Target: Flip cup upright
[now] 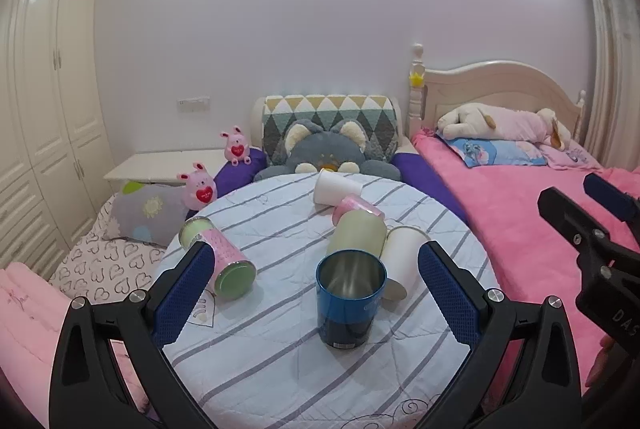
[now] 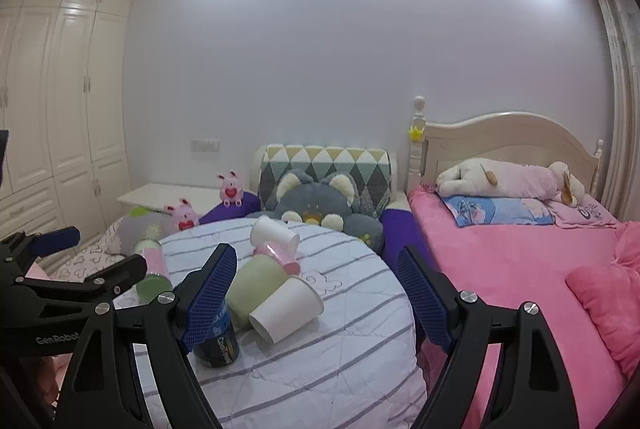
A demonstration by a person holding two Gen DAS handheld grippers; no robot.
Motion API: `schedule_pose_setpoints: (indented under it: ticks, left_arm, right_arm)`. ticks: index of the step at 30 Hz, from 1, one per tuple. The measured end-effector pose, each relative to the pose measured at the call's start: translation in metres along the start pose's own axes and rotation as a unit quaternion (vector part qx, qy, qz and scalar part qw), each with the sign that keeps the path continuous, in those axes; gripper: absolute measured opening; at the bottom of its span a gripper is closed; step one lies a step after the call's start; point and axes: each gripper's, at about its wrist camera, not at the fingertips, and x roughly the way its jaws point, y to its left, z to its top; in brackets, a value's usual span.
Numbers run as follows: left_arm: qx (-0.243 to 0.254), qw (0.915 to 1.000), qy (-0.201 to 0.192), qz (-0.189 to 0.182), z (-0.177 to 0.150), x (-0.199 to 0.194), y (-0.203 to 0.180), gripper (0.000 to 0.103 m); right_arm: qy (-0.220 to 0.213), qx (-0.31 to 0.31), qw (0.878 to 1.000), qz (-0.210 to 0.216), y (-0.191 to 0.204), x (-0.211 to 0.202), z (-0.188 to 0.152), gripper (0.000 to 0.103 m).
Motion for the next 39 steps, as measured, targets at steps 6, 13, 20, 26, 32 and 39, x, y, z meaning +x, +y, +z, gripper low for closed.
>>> schedule_pose_setpoints:
  ticks: [6, 13, 20, 26, 32, 39]
  left_arm:
    - [0.005, 1.0, -0.005, 0.004, -0.0004, 0.0003, -0.0019, 0.103]
    - [0.003, 1.0, -0.008, 0.003, 0.0003, -0.0001, -0.0013, 0.103]
    - [-0.001, 0.9999, -0.012, 0.003, 0.0001, 0.0005, 0.0007, 0.103]
    - [0.004, 0.9999, -0.011, 0.009, 0.0008, 0.0031, 0.0013, 0.103]
    - [0.002, 0.9999, -0.011, 0.01, 0.0006, 0.0048, 0.0023, 0.103]
    - [0.003, 0.9998, -0.014, 0.014, 0.0001, 0.0041, 0.0024, 0.103]
  right_arm:
    - [-0.009, -0.004, 1.0, -0.005, 0.0015, -0.0015, -0.0014, 0.084]
    - [-0.012, -0.003, 1.0, -0.006, -0.0006, -0.0034, -0.0011, 0.084]
    - [-0.01, -0.004, 1.0, -0.005, -0.0001, -0.003, -0.0012, 0.084]
    - [-0.009, -0.004, 1.0, -0.004, 0.0013, -0.0027, -0.0005, 0.084]
    - [-0.006, -0.004, 1.0, -0.002, 0.0033, -0.0016, -0.0013, 0.084]
    - [-0.001, -0.006, 1.0, 0.0, 0.0068, -0.0002, -0.0026, 0.084]
